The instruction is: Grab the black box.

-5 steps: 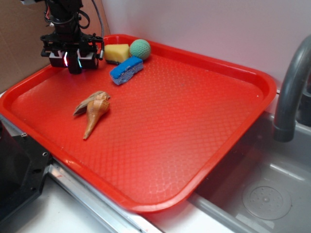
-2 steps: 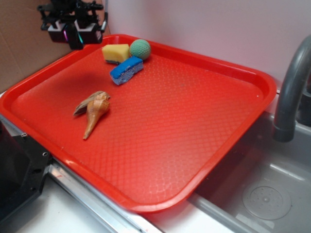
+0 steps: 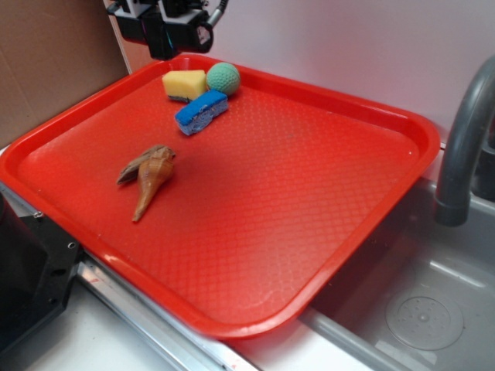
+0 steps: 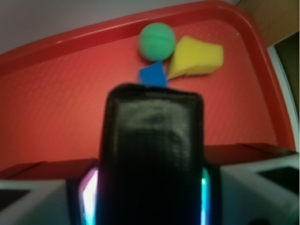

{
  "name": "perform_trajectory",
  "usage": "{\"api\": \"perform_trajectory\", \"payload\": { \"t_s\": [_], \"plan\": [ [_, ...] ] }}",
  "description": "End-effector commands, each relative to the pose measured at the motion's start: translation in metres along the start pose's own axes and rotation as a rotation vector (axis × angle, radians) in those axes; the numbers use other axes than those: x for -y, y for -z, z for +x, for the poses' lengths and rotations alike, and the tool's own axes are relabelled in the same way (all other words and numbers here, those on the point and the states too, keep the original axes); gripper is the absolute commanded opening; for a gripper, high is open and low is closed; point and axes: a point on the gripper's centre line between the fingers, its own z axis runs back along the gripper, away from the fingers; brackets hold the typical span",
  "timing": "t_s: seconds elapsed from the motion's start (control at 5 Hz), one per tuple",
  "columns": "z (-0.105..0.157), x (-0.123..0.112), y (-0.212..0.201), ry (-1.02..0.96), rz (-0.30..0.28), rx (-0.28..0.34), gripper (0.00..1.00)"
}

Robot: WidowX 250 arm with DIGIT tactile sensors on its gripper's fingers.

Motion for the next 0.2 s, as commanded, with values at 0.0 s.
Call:
{"api": "perform_trajectory", "payload": {
  "t_s": [0.0],
  "plan": [
    [-0.0063, -0.0177, -0.0265, -0.006, -0.009, 0.091, 0.0]
  ]
}}
